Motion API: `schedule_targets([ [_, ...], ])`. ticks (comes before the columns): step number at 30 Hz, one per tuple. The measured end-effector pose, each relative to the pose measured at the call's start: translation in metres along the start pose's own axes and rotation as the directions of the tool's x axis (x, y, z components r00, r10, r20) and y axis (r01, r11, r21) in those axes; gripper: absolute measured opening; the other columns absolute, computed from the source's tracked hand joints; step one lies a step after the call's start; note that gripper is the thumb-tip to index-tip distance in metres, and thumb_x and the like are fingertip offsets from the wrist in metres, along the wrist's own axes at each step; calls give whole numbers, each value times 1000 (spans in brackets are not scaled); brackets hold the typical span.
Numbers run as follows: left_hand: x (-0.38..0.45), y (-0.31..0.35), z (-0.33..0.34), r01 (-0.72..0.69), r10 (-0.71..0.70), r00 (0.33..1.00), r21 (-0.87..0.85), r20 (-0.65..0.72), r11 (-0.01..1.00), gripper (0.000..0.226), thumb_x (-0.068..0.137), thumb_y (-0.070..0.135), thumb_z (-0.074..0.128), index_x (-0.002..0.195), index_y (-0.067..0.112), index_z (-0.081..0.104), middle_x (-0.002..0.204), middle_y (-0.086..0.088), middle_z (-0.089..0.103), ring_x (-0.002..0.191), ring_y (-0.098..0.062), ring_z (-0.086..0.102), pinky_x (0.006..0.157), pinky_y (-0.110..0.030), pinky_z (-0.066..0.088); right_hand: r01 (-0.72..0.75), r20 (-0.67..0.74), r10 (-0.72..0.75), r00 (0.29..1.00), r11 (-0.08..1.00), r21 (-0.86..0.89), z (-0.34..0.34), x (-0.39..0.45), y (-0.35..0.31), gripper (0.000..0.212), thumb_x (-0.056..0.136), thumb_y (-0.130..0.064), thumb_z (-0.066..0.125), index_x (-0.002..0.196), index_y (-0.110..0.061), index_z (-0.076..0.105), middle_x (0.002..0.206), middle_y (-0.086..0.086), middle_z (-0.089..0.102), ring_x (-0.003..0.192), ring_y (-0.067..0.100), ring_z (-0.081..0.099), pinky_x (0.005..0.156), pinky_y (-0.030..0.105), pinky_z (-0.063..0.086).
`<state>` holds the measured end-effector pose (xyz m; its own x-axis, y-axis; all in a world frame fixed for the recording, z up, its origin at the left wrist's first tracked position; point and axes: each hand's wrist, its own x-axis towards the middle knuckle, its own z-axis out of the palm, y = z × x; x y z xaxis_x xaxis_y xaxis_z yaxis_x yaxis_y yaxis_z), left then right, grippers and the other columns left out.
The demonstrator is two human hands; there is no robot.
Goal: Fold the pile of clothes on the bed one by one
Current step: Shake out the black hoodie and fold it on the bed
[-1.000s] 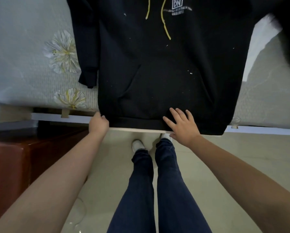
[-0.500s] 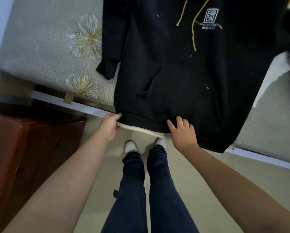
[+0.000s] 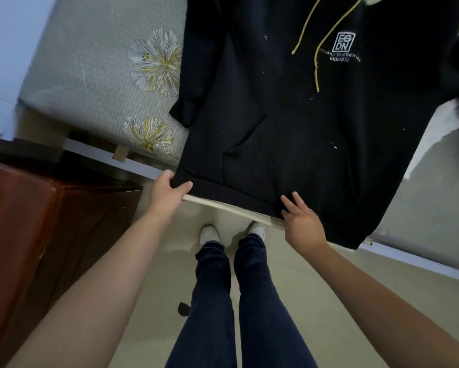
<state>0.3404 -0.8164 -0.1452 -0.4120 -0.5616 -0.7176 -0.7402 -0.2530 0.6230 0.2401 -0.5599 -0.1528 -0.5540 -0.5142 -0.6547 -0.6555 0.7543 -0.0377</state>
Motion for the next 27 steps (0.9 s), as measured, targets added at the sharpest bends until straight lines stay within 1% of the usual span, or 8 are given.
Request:
schedule_targets([
  [3,-7,-10,-2,-71,110,984,259,-139,963,16,86,12,60,92,9,46,79,-1,53,79,-22,52,64,-28,39,-6,74,6,997,1000,-7,5,-1,-7,41,92,-10,39,133,-11,43,156,-1,5,144,22,-4,112,33,19],
  [5,-10,-15,0,-35,108,978,369,-178,929,21,87,10,58,105,6,47,94,-11,57,87,-27,54,71,-31,40,-36,145,34,989,999,9,9,-3,-16,46,94,-14,40,140,-13,33,156,2,-9,143,26,-11,114,38,13],
  [7,-12,-17,1,-37,154,973,539,-174,841,40,86,5,57,123,4,42,116,-17,53,105,-31,52,80,-35,42,-86,206,68,976,993,84,6,-5,-20,53,95,-21,40,145,-17,22,154,3,-16,142,28,-15,114,41,11],
  [10,-19,-12,5,-149,302,951,751,-71,643,53,84,7,56,133,3,36,129,-19,43,117,-32,42,92,-37,39,-107,194,73,978,979,173,-10,-7,-11,48,95,-24,40,142,-19,29,155,6,-11,142,28,-12,114,42,14],
  [14,-18,22,23,-315,407,908,802,99,507,42,88,10,52,128,4,44,123,-17,46,115,-30,41,95,-35,35,-187,78,172,982,936,298,-43,5,24,45,95,-22,41,139,-16,36,156,8,0,143,26,-4,111,38,21],
  [18,6,87,56,-425,507,841,809,187,407,39,88,10,50,126,4,46,122,-15,47,114,-30,42,92,-36,37,-242,-56,286,956,886,395,-85,32,74,45,95,-19,43,138,-12,38,155,10,11,143,26,3,112,37,21],
  [24,56,184,99,-432,538,808,862,239,266,39,89,9,49,127,4,46,127,-15,46,120,-30,40,94,-37,38,-236,-214,387,897,828,509,-142,82,145,44,93,-14,46,136,-8,40,152,12,21,142,25,10,114,36,16],
  [27,86,235,120,-399,536,817,881,215,254,38,89,9,48,126,4,46,128,-15,46,120,-30,39,95,-38,37,-166,-298,372,879,825,540,-176,112,178,42,92,-10,48,134,-4,44,148,15,30,141,27,17,114,36,18],
])
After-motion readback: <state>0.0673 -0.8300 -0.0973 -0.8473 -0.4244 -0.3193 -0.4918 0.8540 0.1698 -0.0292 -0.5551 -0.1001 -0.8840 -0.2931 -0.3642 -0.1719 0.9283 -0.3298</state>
